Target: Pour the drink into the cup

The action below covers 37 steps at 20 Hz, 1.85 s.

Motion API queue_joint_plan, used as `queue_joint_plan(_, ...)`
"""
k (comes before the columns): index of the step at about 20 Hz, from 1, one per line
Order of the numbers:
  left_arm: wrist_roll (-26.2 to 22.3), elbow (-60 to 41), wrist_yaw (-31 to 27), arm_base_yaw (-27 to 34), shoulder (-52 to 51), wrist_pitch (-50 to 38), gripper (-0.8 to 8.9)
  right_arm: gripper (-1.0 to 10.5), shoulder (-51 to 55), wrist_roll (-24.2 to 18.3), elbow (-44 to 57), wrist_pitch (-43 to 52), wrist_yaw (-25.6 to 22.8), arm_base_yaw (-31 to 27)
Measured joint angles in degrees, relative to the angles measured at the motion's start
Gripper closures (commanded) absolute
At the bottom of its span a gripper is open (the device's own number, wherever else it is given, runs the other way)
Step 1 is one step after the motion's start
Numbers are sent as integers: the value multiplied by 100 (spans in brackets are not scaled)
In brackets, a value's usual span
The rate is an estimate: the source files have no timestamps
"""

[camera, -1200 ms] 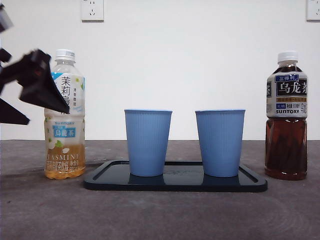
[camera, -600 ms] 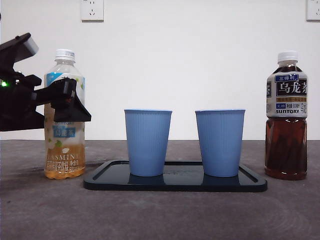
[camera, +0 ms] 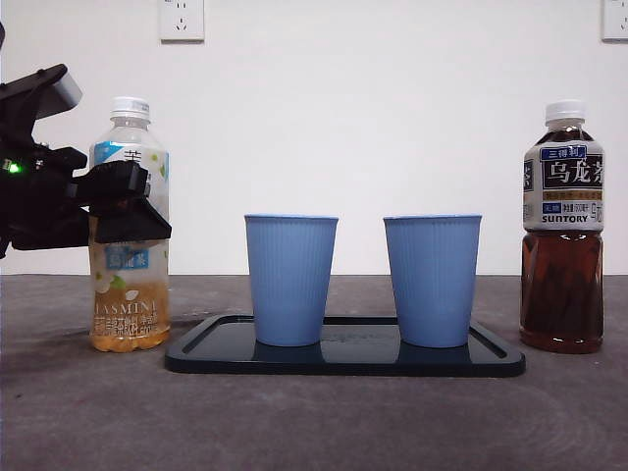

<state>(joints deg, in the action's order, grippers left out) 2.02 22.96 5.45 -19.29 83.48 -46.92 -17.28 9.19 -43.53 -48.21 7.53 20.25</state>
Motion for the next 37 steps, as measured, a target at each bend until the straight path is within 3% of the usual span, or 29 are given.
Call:
queue_joint_plan(3, -107, -22, -181, -166, -551, 721, 610, 456, 0, -42, 0, 0, -2, 0)
queue_joint_plan(9, -433, 166, -1377, -686, -2109, 2830, 610, 456, 0, -129, 0, 0, -151, 0)
queue_joint_plan(15, -872, 1773, -2308, -1231, -1764, 6033, 610, 456, 0, -131, 0, 0, -151, 0)
queue_joint_plan(19, -1165, 2702, -2796, -1447, -1198, 7346, 609, 456, 0, -131, 0, 0, -151, 0)
queue_joint_plan(25, -1722, 3637, -3617, -1867, -142, 8212, 610, 456, 0, -133, 0, -2, -151, 0)
queue_joint_plan(33, -2647, 4546, -4747, -2227, 490, 8671, 610, 456, 0, -133, 0, -4, -151, 0)
queue_joint_plan(37, -2907, 4553, -4885, -2367, 691, 8880, 610, 456, 0, -136, 0, -4, -151, 0)
